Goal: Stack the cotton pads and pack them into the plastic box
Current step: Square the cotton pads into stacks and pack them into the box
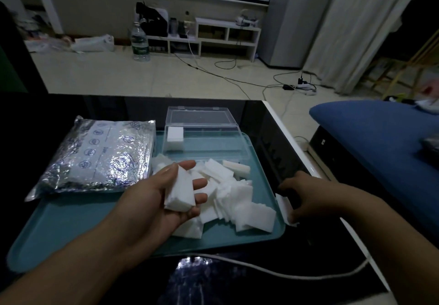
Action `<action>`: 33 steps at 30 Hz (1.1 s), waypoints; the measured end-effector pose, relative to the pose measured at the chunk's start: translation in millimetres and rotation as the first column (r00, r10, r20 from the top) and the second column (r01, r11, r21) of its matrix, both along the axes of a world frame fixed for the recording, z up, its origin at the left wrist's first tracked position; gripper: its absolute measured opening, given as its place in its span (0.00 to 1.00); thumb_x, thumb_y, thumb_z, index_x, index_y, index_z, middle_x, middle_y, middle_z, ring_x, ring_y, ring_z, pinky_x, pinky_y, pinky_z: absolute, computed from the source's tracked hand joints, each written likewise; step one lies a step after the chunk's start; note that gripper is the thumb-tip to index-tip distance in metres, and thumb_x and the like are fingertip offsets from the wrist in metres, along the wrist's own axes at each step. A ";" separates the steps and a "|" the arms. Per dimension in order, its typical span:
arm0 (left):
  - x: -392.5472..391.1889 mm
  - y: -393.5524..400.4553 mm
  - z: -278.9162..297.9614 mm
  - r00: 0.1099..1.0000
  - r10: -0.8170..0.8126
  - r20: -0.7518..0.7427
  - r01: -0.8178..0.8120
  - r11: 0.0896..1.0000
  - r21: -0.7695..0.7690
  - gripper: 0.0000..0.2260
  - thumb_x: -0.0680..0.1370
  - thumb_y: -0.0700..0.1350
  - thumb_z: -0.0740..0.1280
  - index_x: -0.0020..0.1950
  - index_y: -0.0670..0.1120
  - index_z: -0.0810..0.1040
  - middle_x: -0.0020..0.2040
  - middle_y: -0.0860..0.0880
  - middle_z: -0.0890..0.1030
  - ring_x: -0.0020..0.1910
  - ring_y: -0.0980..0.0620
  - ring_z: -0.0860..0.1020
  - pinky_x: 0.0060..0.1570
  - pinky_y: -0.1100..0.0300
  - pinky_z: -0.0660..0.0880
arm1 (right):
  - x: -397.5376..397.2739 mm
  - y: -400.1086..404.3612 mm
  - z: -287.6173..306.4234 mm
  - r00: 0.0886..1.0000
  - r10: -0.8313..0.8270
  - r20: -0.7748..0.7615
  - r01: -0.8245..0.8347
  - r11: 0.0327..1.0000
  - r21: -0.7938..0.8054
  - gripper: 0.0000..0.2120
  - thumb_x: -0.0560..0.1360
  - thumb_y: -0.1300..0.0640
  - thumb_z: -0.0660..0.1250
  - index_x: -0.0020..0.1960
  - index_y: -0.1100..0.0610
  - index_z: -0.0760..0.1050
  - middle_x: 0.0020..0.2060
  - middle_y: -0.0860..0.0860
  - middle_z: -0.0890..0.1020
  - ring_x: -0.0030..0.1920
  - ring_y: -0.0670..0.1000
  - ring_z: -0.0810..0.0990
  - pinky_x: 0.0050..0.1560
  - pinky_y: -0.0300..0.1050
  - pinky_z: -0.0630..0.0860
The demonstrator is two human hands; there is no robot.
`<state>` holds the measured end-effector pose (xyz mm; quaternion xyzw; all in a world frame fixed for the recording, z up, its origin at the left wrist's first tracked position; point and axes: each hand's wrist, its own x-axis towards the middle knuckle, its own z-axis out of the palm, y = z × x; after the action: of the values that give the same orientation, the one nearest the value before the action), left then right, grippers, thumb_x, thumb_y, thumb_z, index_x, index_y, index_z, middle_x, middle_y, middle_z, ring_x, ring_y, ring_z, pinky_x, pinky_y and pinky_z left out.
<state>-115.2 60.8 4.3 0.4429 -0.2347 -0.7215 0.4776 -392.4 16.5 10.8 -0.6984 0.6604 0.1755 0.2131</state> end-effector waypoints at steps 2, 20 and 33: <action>0.6 0.8 0.0 1.000 0.000 0.003 0.000 1.000 0.001 0.16 0.84 0.48 0.55 0.61 0.44 0.79 0.49 0.38 0.84 0.34 0.46 0.81 0.38 0.53 0.74 | 3.3 0.5 -5.4 1.000 0.014 -0.004 -0.014 0.998 -0.053 0.34 0.66 0.49 0.78 0.68 0.46 0.68 0.60 0.48 0.68 0.56 0.50 0.75 0.53 0.38 0.73; -0.2 -4.4 -4.9 1.000 0.009 0.002 -0.009 0.999 -0.031 0.15 0.84 0.48 0.55 0.59 0.44 0.80 0.44 0.39 0.85 0.33 0.45 0.82 0.31 0.56 0.76 | -13.6 -6.6 25.1 0.757 -0.180 0.628 0.320 0.940 -0.116 0.10 0.72 0.61 0.72 0.52 0.52 0.78 0.47 0.50 0.84 0.48 0.49 0.83 0.47 0.46 0.81; -3.4 0.3 -1.1 0.993 -0.112 -0.021 0.111 0.992 -0.062 0.16 0.84 0.50 0.53 0.63 0.46 0.77 0.53 0.40 0.84 0.48 0.40 0.84 0.40 0.52 0.82 | 106.4 12.0 18.9 0.308 -0.032 0.951 0.190 0.981 -0.028 0.06 0.74 0.62 0.69 0.50 0.59 0.79 0.43 0.55 0.85 0.40 0.48 0.82 0.40 0.38 0.77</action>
<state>-118.6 61.0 3.1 0.4055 -0.2751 -0.7450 0.4526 -286.0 28.5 29.7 -0.6342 0.4676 -0.3259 0.5225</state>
